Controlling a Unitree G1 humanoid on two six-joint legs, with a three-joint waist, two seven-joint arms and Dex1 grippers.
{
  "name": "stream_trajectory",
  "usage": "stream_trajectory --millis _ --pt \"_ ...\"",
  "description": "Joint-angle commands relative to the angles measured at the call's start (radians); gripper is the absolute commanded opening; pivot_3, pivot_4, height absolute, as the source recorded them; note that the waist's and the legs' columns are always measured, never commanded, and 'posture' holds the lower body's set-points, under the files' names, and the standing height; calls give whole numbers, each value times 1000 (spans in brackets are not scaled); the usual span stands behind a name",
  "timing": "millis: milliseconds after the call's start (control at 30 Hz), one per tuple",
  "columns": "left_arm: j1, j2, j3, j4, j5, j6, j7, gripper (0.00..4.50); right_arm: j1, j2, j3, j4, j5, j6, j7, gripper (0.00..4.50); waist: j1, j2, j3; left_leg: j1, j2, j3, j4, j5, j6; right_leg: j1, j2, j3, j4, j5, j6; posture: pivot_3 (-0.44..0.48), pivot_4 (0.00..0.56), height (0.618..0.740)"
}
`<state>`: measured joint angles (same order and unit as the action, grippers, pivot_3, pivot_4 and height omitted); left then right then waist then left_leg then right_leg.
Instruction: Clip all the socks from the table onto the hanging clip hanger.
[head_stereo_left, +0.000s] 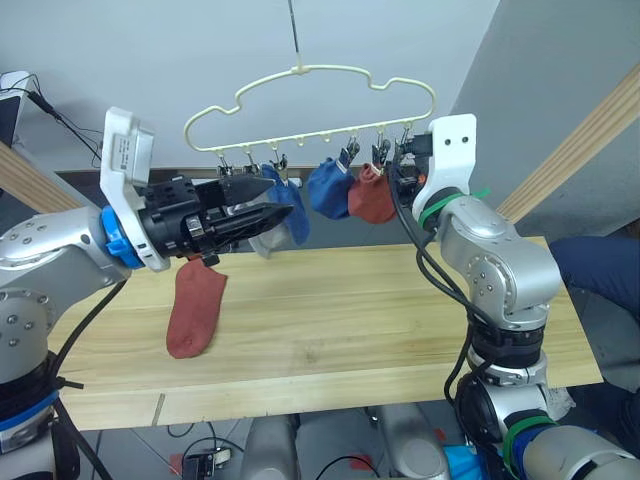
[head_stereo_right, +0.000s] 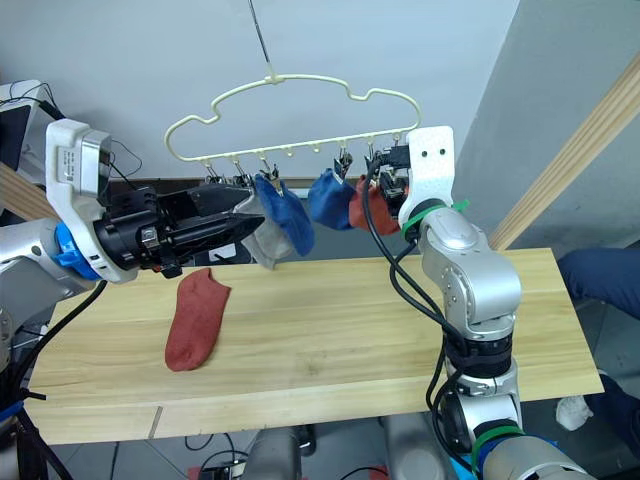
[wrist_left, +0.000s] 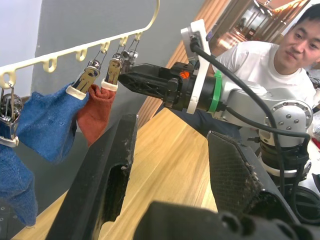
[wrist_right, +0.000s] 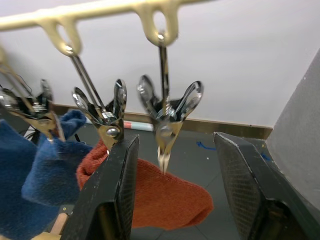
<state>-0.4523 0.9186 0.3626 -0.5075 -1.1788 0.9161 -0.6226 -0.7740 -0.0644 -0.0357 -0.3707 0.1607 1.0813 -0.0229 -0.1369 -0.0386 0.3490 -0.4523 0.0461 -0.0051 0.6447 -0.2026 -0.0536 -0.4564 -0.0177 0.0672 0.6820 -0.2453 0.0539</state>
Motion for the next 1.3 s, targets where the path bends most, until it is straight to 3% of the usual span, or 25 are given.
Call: stream_trajectory --millis 33,433,1033,1133,1300 --pt "2 20 43 -35 -16 -18 2 2580 -36 -3 0 -12 -11 -36 -3 2447 0 0 0 0 0 0 0 0 0 0 0 0 0 0 0 -136 288 740" --pt "16 11 41 -39 -12 -32 12 2580 -125 8 -22 76 -26 -87 -14 2447 2 0 0 0 0 -1 0 0 0 0 0 -1 0 0 -1 -134 285 740" --pt "19 6 34 -46 -11 -38 36 2580 -152 29 -24 101 -25 -96 -13 2447 6 0 0 0 0 -2 1 0 0 0 0 -2 1 1 -1 -123 290 740" --pt "19 8 36 -50 -14 -36 42 2580 -153 29 -21 108 -27 -97 -12 1892 7 0 0 0 0 -2 1 0 0 0 0 -2 1 1 -1 -121 291 740" --pt "15 8 32 -53 -17 -35 52 2580 -153 29 -22 111 -30 -97 -16 327 10 0 0 0 0 -2 1 0 0 0 0 -2 1 1 -1 -120 291 740"
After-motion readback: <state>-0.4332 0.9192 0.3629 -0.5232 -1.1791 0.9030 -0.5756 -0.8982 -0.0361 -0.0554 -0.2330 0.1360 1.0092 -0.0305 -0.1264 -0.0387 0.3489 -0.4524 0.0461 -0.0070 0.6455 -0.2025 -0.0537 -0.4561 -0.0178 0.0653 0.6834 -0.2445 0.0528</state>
